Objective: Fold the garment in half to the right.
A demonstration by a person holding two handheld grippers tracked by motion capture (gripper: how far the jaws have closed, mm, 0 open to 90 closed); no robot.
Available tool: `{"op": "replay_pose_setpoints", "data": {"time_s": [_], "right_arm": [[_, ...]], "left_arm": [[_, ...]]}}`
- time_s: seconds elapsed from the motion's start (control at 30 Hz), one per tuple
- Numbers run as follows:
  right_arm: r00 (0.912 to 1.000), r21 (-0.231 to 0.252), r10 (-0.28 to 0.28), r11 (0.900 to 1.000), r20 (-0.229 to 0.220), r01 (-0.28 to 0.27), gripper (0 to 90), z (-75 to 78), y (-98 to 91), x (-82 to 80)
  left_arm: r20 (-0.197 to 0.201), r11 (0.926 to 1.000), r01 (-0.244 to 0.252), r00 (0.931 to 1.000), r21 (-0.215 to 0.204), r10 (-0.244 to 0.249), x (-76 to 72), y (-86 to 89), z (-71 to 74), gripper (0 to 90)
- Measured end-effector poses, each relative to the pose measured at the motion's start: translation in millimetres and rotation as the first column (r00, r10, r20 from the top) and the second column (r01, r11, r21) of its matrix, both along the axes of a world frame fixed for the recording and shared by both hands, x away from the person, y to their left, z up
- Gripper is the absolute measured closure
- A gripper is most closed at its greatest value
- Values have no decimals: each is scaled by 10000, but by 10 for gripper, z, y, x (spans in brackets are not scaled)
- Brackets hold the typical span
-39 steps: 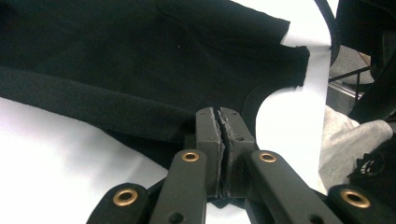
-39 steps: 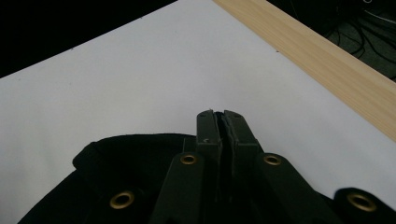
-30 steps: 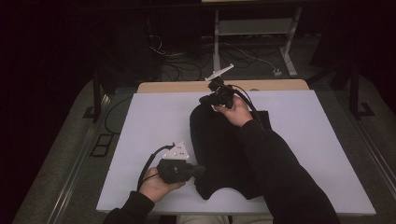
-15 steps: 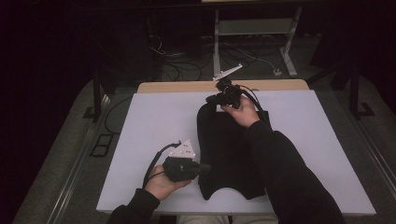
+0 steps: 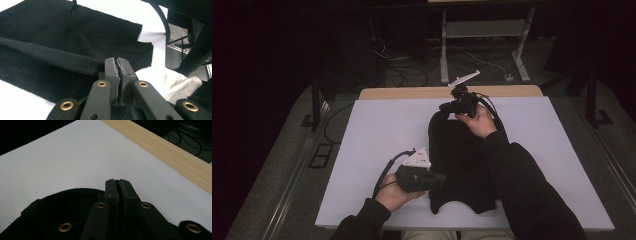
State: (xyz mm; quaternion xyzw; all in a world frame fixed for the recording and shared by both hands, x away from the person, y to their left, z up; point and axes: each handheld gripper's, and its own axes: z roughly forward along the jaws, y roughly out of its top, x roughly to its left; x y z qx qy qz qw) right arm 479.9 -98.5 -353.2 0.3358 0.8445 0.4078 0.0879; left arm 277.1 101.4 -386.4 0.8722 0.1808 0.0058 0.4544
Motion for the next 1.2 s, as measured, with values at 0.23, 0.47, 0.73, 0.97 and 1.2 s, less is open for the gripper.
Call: {"op": "replay_pose_setpoints", "data": {"time_s": [0.23, 0.47, 0.73, 0.97, 1.2], "right_arm": [[9999, 24, -163, 9999, -38, 163, 845, -27, -116, -21], [9993, 53, -365, 9993, -64, 366, 844, -41, -244, -35], [9986, 50, -526, 9986, -83, 526, 844, -41, -364, -39], [9973, 21, -726, 9974, -121, 727, 844, -36, -483, -51], [9955, 56, -942, 9955, -110, 943, 844, -19, -621, -44]], "left_arm": [[-40, 9998, 183, 9998, 6, -183, 9, -94, -8, 857], [-37, 9992, 404, 9992, 8, -404, 14, -215, -1, 857], [-30, 9975, 712, 9975, 45, -712, 35, -352, 4, 858], [-83, 9952, 973, 9952, 87, -973, 39, -474, -12, 858], [-69, 9924, 1229, 9924, 70, -1228, 52, -590, 22, 858]]}}
